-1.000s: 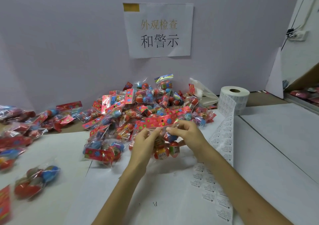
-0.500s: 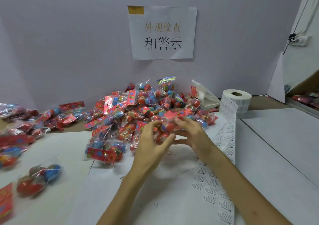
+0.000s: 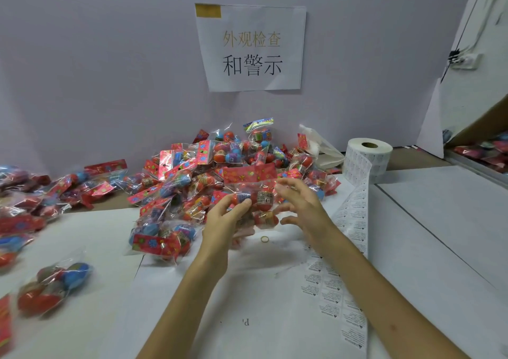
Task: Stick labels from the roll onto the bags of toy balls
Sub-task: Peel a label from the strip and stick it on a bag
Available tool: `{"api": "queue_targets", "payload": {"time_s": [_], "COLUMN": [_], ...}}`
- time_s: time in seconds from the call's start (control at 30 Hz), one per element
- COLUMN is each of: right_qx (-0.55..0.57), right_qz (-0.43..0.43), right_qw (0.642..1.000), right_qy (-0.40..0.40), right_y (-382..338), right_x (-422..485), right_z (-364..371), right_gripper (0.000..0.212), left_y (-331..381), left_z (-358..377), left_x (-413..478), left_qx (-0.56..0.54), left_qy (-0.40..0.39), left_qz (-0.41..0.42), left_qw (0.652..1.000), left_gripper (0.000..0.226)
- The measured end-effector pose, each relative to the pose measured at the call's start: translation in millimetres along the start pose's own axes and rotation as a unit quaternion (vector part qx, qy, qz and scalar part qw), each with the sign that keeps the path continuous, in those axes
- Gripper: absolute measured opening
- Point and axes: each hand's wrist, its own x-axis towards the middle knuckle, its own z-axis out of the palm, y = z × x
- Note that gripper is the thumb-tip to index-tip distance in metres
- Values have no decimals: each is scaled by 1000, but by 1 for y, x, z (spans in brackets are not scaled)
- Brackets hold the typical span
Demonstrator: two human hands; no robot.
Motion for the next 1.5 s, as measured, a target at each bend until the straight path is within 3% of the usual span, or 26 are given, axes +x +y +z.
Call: {"api": "queue_targets", "payload": {"time_s": [0.07, 0.17, 0.4, 0.47, 0.57, 0.63, 0.77, 0.87, 1.0, 1.1, 1.17, 1.23, 1.3, 1.4, 1.5], "right_qx": [1, -17, -96, -212, -290, -296, -359, -319, -206, -190, -137, -69, -53, -78, -27], "right_qz": [11, 0, -34, -97, -200, -218, -198, -141, -70, -2, 36, 82, 132, 158, 123], "right_qw": [999, 1000, 994, 968, 917, 891, 801, 810, 880, 907, 933, 959, 976, 983, 991], "right_qy": [-32, -14, 41, 96, 186, 265, 437, 472, 421, 377, 332, 263, 167, 53, 34], "right_y": [2, 3, 2, 5, 1, -3, -11, -11, -7, -3, -1, 0, 1, 2, -2], "right_x": [0, 1, 2, 4, 3, 3, 5, 7, 9, 12, 12, 14, 14, 13, 12], "right_z": [1, 3, -2, -3, -8, -18, -44, -63, -69, -60, -53, -47, -41, -37, -40], "right_gripper": [22, 23, 25, 30, 4, 27, 61, 81, 105, 107, 90, 52, 21, 8, 7], "left_y": [1, 2, -3, -6, -11, -11, -12, -14, -14, -13, -10, -7, -5, -9, -11], "left_z": [2, 4, 6, 7, 5, 2, -4, -7, -7, -1, 2, 4, 7, 10, 9], "left_x": [-1, -4, -3, -3, -2, -2, -1, 2, 5, 1, -3, -6, -8, -8, -5], "left_qx": [5, 11, 92, 113, 217, 265, 343, 405, 430, 440, 398, 310, 238, 210, 191], "left_qy": [-16, -28, 50, 74, 112, 138, 220, 253, 265, 259, 224, 148, 86, 20, -33], "left_qz": [-10, -6, 41, 76, 134, 148, 140, 126, 138, 203, 270, 298, 269, 232, 198], "left_qw": [1000, 1000, 994, 988, 960, 943, 902, 869, 852, 836, 847, 890, 929, 949, 961], "left_gripper": [15, 15, 45, 48, 51, 54, 55, 68, 77, 61, 36, 10, 9, 12, 15]}}
